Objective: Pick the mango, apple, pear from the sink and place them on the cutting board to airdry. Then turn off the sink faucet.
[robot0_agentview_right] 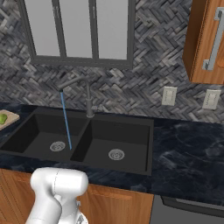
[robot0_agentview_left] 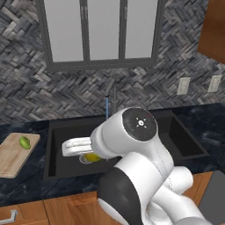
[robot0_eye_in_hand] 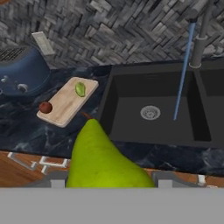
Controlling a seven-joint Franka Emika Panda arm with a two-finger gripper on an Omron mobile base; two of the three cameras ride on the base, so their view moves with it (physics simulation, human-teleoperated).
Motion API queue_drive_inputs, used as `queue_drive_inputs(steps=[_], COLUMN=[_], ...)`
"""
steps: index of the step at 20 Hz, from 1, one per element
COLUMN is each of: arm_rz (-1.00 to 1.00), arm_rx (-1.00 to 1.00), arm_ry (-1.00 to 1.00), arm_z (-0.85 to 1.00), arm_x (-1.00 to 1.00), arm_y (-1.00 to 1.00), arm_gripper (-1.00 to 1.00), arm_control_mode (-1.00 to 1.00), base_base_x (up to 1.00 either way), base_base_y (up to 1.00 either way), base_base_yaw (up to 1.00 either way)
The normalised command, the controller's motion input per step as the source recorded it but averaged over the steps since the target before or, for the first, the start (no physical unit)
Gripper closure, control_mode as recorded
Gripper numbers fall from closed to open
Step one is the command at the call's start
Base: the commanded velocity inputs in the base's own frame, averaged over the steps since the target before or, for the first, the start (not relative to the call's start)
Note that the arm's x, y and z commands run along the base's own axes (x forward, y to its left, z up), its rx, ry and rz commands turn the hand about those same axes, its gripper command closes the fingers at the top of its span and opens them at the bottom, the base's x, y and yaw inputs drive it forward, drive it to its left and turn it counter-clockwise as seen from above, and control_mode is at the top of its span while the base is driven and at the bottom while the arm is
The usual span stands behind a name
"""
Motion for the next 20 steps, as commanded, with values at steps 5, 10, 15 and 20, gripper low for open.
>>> queue_drive_inputs(steps=[5,10,15,20], arm_rz=[0.02,0.01,0.0,0.01], arm_rx=[0.0,0.0,0.0,0.0], arm_ry=[0.0,0.0,0.0,0.0], arm_z=[-0.17,0.0,-0.06,-0.15], arm_x=[0.05,0.21,0.24,0.25], arm_y=[0.23,0.36,0.45,0.45], arm_gripper=[1.0,1.0,1.0,1.0], arm_control_mode=[-1.0,-1.0,-1.0,-1.0], base_base_x=[0.0,0.0,0.0,0.0], base_base_y=[0.0,0.0,0.0,0.0], base_base_yaw=[0.0,0.0,0.0,0.0])
